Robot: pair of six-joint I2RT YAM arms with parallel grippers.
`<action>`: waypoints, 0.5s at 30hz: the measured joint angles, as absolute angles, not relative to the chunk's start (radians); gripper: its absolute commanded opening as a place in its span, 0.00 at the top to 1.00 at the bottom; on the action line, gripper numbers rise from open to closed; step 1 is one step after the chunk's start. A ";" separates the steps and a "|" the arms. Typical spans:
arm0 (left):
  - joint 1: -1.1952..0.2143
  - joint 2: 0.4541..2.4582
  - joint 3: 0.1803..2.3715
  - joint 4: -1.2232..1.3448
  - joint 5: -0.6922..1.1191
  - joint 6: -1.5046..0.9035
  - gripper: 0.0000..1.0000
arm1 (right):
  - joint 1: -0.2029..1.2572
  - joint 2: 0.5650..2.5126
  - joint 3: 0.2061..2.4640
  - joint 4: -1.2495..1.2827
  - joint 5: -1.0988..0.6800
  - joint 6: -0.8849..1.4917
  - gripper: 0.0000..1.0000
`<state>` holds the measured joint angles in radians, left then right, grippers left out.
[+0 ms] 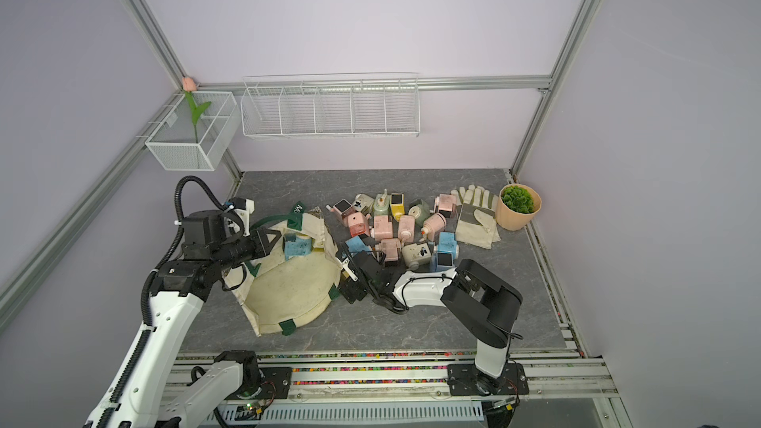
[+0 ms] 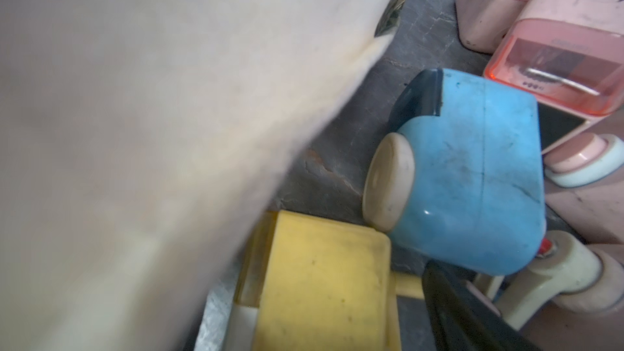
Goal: Take out the pencil sharpeners from the tote bags
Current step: Place the pencil sharpener at the center of the board.
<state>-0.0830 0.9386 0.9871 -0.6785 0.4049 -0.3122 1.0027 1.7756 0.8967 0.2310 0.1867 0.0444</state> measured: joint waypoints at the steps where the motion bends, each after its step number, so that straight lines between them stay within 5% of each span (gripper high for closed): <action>1: -0.083 0.939 0.987 -0.678 0.405 -0.312 1.00 | 1.003 1.758 0.886 0.235 0.187 0.045 0.02; 15: -0.083 0.939 0.987 -0.678 0.405 -0.312 1.00 | 1.062 1.412 0.755 0.221 0.227 0.028 0.01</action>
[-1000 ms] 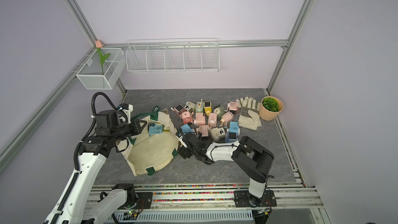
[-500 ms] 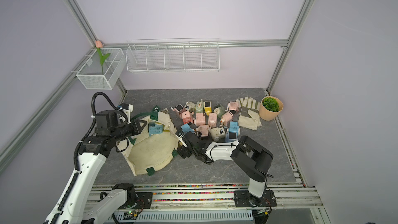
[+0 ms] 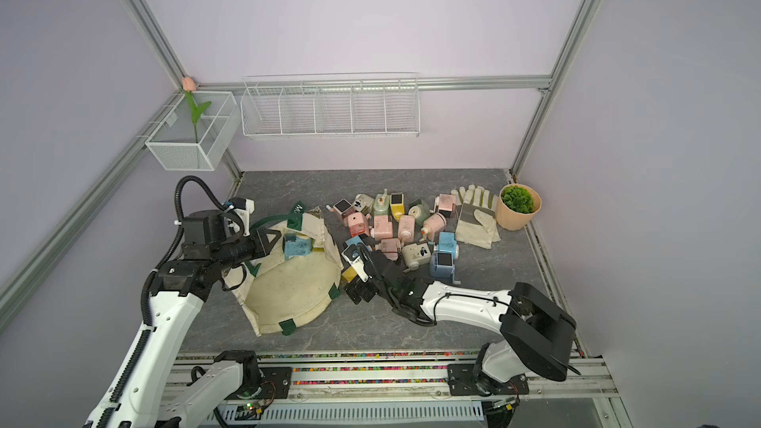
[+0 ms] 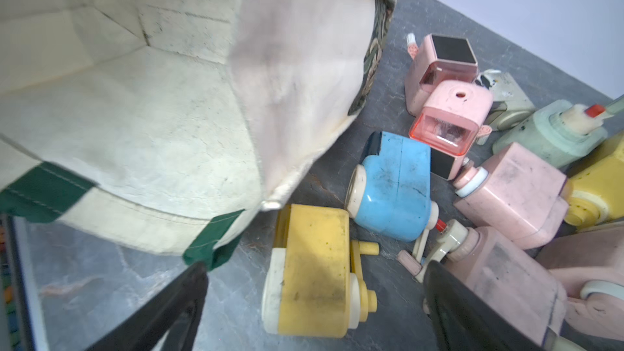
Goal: Take out the pencil sharpeners from the tote bags
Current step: Place the pencil sharpener at the center of the board, then pick up the pencil sharpener from the canvas bag.
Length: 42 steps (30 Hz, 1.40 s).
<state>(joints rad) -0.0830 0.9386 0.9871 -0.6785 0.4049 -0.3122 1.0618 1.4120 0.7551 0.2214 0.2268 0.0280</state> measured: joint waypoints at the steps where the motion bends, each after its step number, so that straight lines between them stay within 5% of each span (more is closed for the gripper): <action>1: -0.083 0.939 0.987 -0.678 0.405 -0.312 1.00 | 1.076 1.383 0.747 0.222 0.234 0.025 0.02; 11: -0.083 0.939 0.987 -0.678 0.409 -0.312 1.00 | 1.192 1.264 0.710 0.241 0.163 -0.019 0.07; 23: -0.079 0.931 0.987 -0.679 0.416 -0.313 1.00 | 1.282 1.770 1.087 0.267 0.146 -0.103 0.03; 30: -0.078 0.931 0.987 -0.678 0.417 -0.313 1.00 | 1.301 2.079 1.370 0.275 0.291 -0.210 0.04; 42: -0.078 0.928 0.987 -0.679 0.420 -0.313 1.00 | 1.198 2.245 1.474 0.403 0.408 -0.337 0.10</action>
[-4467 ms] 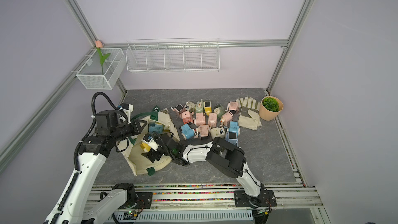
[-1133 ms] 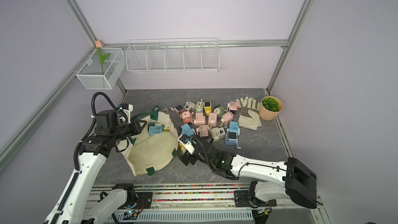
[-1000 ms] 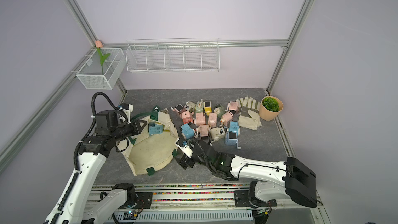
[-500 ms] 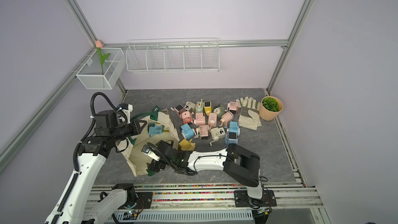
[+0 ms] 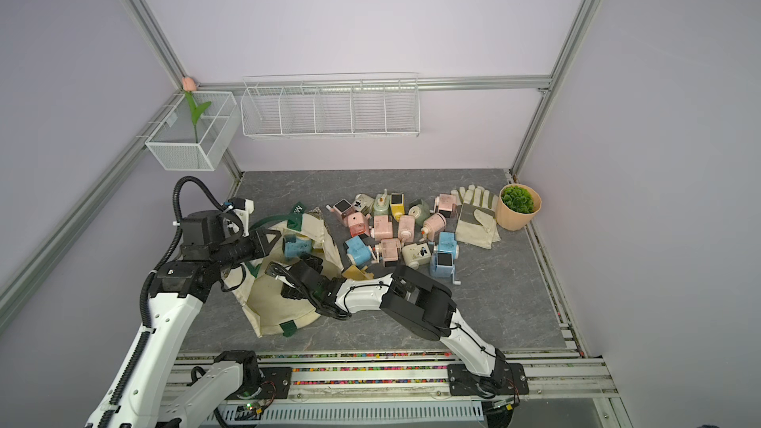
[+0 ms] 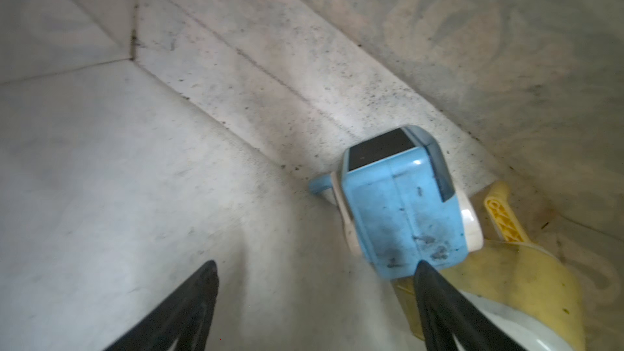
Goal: Take out the pencil sharpeners from the tote bags
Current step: Pick up the pencil sharpener from the canvas bag.
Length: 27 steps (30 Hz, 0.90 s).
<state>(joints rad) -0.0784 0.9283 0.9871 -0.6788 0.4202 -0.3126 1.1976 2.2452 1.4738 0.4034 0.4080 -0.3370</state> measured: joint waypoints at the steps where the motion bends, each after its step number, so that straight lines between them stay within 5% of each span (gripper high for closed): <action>1: -0.078 0.926 0.987 -0.679 0.421 -0.313 1.00 | 1.187 2.253 1.485 0.417 0.407 -0.339 0.10; 15: -0.075 0.914 0.987 -0.675 0.430 -0.313 1.00 | 1.092 2.382 1.694 0.389 0.300 -0.358 0.09; 23: -0.066 0.914 0.987 -0.657 0.402 -0.313 1.00 | 1.083 2.407 1.806 0.205 0.239 -0.330 0.00; 27: -0.065 0.914 0.987 -0.655 0.395 -0.313 1.00 | 1.083 2.422 1.857 0.128 0.238 -0.322 0.06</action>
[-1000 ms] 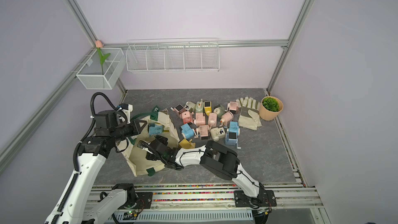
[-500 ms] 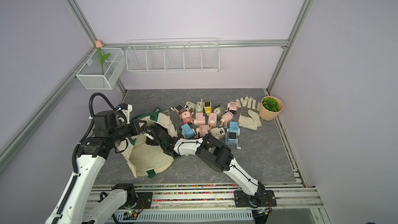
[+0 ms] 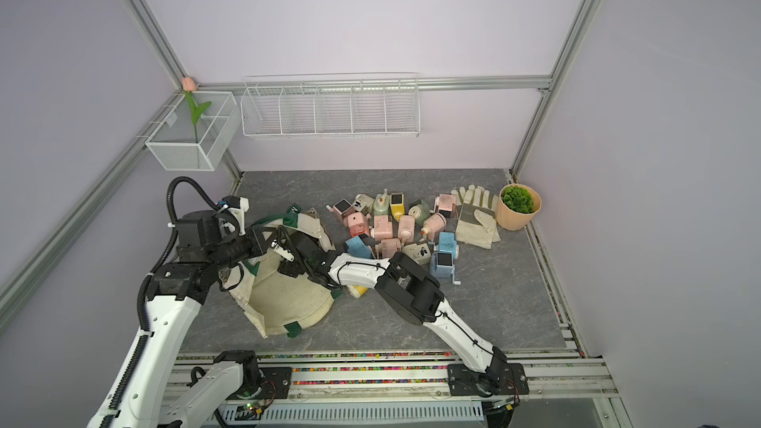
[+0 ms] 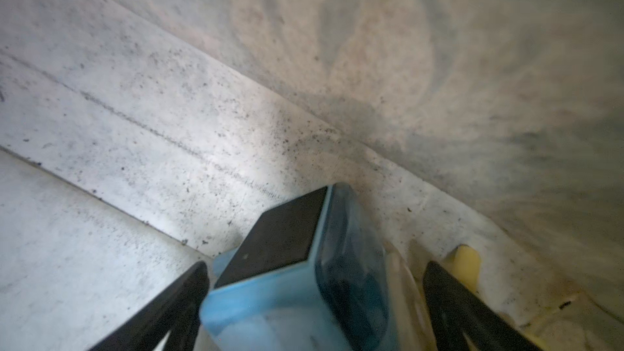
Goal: Take out the pencil sharpeners from the tote bags
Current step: Pick up the pencil sharpener from the canvas bag.
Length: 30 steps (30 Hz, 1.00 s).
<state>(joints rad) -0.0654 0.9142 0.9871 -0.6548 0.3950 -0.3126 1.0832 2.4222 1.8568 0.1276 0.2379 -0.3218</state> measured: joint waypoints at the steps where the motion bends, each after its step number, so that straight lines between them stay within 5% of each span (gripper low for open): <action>1: -0.065 0.914 0.987 -0.657 0.395 -0.313 1.00 | 1.083 2.431 1.872 0.114 0.239 -0.321 0.06; 9: -0.065 0.914 0.987 -0.653 0.384 -0.312 1.00 | 1.083 2.457 1.938 0.040 0.254 -0.309 0.03; 17: -0.065 0.914 0.987 -0.653 0.384 -0.313 1.00 | 1.087 2.458 1.928 0.054 0.278 -0.307 0.21; 30: -0.068 0.910 0.987 -0.672 0.424 -0.312 1.00 | 1.106 2.350 1.671 0.231 0.226 -0.316 0.34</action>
<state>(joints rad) -0.0685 0.9100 0.9871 -0.6720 0.4236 -0.3122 1.1065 2.3505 1.6707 0.2314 0.2264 -0.3157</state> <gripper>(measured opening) 0.048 0.737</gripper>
